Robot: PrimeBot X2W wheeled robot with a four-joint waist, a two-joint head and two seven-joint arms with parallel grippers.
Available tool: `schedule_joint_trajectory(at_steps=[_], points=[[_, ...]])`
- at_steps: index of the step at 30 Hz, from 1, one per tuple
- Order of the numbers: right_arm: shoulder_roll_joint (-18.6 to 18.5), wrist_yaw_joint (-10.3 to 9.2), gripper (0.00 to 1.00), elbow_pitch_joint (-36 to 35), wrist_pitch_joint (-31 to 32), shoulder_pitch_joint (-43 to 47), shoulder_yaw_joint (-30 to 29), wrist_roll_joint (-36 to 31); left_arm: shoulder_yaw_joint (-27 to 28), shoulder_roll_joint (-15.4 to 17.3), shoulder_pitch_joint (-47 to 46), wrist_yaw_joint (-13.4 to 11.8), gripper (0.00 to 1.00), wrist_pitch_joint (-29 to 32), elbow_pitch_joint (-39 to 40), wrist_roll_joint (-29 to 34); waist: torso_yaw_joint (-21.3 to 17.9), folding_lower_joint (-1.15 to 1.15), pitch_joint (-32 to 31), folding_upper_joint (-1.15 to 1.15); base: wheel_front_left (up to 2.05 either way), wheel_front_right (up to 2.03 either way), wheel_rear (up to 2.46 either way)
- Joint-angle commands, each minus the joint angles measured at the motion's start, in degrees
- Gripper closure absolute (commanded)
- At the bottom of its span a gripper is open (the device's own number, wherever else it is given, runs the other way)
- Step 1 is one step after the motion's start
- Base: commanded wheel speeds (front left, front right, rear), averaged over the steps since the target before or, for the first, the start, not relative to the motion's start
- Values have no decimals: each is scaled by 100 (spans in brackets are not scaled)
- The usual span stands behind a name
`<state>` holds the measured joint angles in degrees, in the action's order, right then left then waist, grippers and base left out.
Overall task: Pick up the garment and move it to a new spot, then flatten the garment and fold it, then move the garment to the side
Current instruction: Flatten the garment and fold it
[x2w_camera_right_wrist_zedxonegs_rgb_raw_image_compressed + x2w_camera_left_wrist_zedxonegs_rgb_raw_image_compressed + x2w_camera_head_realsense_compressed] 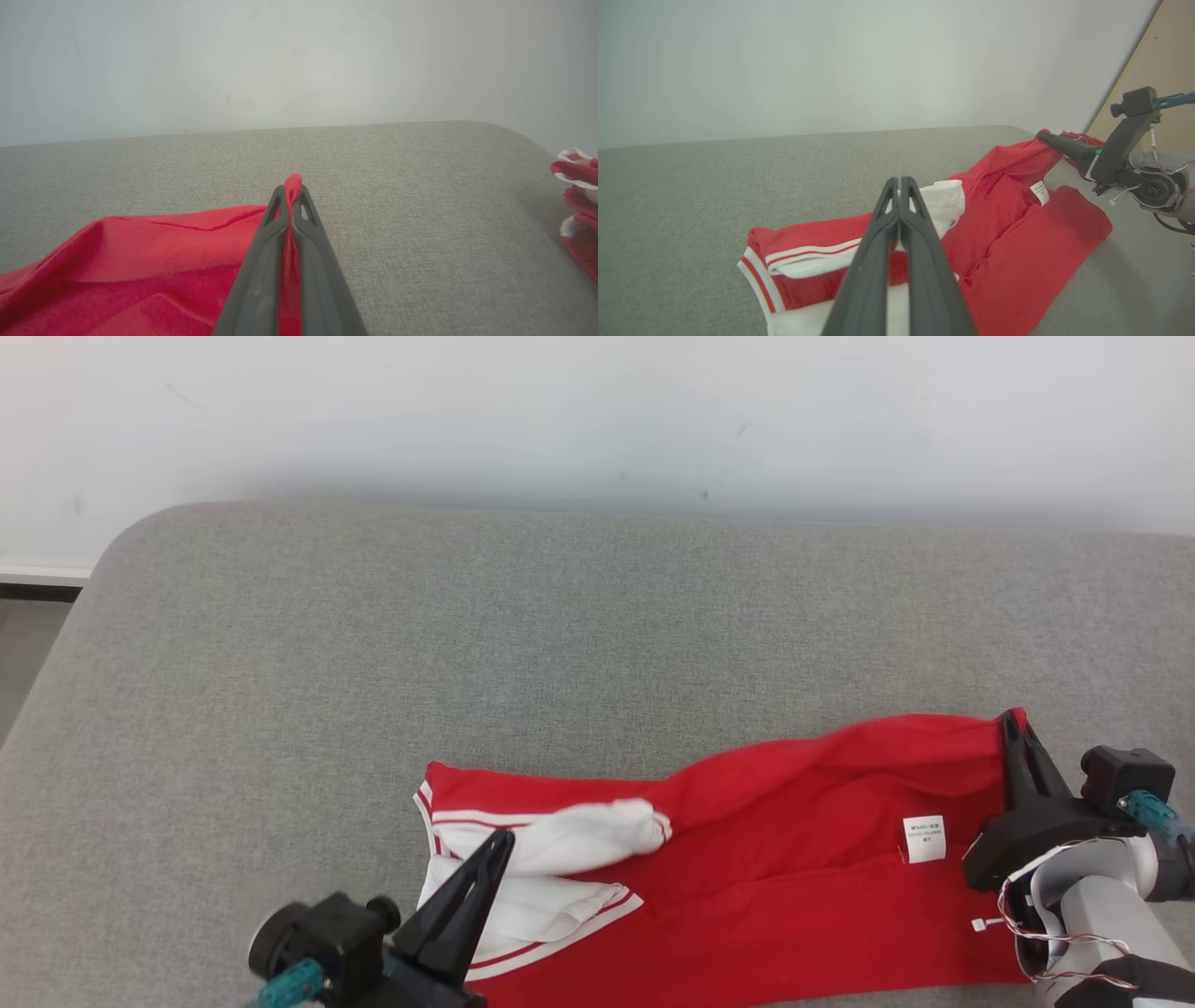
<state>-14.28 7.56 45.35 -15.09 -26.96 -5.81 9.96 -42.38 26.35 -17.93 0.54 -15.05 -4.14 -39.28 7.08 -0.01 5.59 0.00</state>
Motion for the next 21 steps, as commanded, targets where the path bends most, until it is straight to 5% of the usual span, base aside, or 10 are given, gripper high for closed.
schedule_joint_trajectory(at_steps=[1, 21], points=[[-11, -12, 100, 22, -4, 65, -24, -46, 53, -39, 145, 52, 100, -15, -29, 37, 15, 1, -16, 0, 0, 0, 0], [-87, -12, 100, 72, -4, 509, -495, -110, 813, -789, 1251, 594, 100, -16, -502, 422, 115, 1, -147, 0, 0, 0, 0]])
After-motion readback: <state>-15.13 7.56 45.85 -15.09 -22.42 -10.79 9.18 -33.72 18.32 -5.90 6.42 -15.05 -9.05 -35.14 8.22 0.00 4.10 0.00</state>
